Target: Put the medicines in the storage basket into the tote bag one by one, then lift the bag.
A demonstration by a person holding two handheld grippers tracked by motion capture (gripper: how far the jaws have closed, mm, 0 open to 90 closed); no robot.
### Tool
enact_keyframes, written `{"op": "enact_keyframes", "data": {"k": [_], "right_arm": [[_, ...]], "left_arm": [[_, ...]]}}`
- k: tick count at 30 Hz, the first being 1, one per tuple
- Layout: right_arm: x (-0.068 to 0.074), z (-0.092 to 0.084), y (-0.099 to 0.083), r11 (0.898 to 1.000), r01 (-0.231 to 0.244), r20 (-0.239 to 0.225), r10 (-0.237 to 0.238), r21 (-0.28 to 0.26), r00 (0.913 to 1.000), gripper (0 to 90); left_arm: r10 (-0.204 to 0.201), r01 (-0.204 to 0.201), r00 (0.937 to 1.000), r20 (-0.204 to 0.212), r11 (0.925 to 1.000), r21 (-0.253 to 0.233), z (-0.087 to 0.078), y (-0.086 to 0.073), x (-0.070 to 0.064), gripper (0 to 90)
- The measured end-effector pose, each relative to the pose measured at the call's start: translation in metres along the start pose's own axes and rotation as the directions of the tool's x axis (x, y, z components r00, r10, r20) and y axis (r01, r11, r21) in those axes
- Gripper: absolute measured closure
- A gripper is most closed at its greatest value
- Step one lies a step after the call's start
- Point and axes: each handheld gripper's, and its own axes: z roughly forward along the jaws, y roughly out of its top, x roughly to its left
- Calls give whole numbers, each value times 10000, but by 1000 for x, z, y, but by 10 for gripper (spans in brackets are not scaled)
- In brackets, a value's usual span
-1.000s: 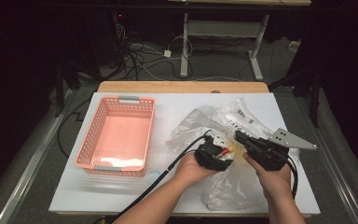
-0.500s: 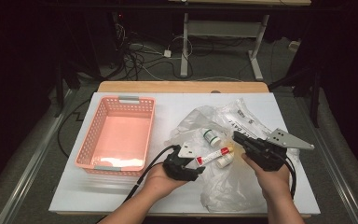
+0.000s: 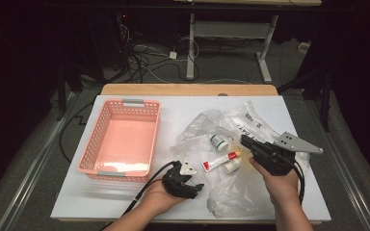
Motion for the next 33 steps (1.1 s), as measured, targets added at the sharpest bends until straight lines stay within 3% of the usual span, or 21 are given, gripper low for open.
{"op": "enact_keyframes", "data": {"k": [8, 10, 12, 16, 19, 22, 26, 33], "right_arm": [[4, 2, -4, 9998, 123, -116, -121, 141, 9999, 900], [5, 2, -5, 9997, 128, -178, -125, 210, 9998, 900], [5, 1, -5, 9998, 119, -216, -115, 171, 9997, 900], [3, -1, -4, 9999, 122, -168, -120, 118, 9998, 900], [2, -1, -4, 9999, 81, -131, -79, 111, 9999, 900], [0, -2, -5, 9999, 44, -117, -42, 118, 9999, 900], [-1, -3, -7, 9999, 25, -58, -25, 98, 10000, 900], [-5, -5, -10, 10000, 4, 146, -6, 75, 9999, 900]], "left_arm": [[40, -45, 9999, -147, 9995, -317, 2, 0, -3, 554], [-12, 4, 9998, -200, 9990, -438, 3, 0, -3, 655], [205, -215, 9995, -227, 9988, -437, 4, 1, -5, 755], [398, -409, 9988, -278, 9983, -413, 5, 2, -7, 889], [242, -247, 9996, -113, 9984, -516, 4, 2, -5, 891], [323, -331, 9994, -122, 9967, -740, 2, 1, -6, 891], [220, -212, 9997, 40, 9899, -1402, -3, 1, -5, 891], [233, -189, 9995, 210, 9815, -1907, -3, 0, -3, 891]]}}
